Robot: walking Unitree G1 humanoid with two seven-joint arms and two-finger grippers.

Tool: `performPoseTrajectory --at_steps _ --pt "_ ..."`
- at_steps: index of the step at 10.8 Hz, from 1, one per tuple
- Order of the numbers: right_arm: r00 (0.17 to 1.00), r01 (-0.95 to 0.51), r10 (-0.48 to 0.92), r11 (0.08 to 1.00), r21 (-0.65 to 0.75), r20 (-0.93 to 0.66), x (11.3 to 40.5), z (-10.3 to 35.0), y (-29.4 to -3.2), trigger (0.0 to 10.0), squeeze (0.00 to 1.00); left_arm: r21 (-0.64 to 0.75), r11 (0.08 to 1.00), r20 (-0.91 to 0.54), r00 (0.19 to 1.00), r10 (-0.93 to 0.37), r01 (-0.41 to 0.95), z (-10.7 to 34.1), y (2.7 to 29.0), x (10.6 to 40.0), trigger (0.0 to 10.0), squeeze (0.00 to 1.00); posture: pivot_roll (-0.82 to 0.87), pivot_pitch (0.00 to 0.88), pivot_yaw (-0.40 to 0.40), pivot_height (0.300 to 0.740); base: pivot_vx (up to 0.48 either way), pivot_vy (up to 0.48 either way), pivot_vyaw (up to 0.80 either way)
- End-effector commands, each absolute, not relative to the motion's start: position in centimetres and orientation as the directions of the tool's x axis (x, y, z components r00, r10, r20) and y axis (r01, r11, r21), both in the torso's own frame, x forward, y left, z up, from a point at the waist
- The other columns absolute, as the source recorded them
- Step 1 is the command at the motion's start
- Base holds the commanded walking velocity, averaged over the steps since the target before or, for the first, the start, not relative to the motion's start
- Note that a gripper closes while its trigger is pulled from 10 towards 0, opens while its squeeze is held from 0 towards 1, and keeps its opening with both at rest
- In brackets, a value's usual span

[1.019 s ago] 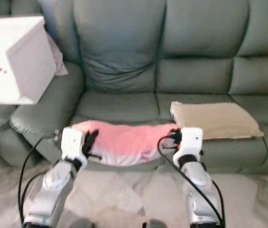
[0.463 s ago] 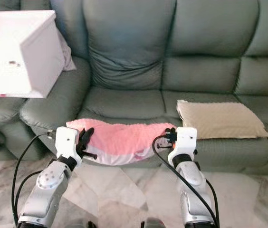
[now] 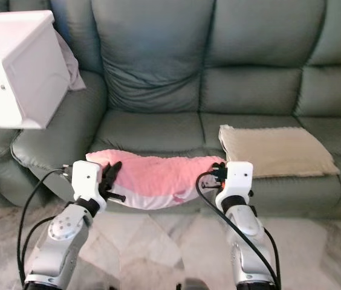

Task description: Move the pillow to the sofa

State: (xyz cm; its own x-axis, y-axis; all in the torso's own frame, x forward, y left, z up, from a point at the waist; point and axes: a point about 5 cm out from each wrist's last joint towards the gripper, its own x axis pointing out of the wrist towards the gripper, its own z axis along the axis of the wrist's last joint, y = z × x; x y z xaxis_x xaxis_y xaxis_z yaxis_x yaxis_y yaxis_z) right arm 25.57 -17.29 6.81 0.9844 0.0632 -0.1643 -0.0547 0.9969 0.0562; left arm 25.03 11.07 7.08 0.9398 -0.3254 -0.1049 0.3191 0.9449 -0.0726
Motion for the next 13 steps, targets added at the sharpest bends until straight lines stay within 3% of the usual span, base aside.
performPoseTrajectory --at_steps 1,8,13 --pt "0.987 -0.067 0.074 0.996 0.056 -0.144 25.78 7.36 -17.03 10.0 0.00 -0.061 0.941 -0.064 0.940 -0.336 0.332 7.93 11.04 25.13 10.0 0.00 -0.04 0.000 -0.010 0.740 0.349 0.000 0.00" --pt "0.985 -0.070 0.079 0.995 0.064 -0.153 25.59 7.13 -16.87 10.0 0.00 -0.054 0.938 -0.069 0.936 -0.345 0.341 7.96 10.96 25.05 10.0 0.00 -0.04 0.000 -0.006 0.740 0.408 0.000 0.00" --pt "0.983 -0.074 0.084 0.995 0.066 -0.161 25.58 7.01 -16.79 10.0 0.00 -0.055 0.940 -0.088 0.936 -0.341 0.337 7.67 10.73 24.99 10.0 0.00 -0.04 0.000 -0.008 0.740 0.000 0.064 0.00"
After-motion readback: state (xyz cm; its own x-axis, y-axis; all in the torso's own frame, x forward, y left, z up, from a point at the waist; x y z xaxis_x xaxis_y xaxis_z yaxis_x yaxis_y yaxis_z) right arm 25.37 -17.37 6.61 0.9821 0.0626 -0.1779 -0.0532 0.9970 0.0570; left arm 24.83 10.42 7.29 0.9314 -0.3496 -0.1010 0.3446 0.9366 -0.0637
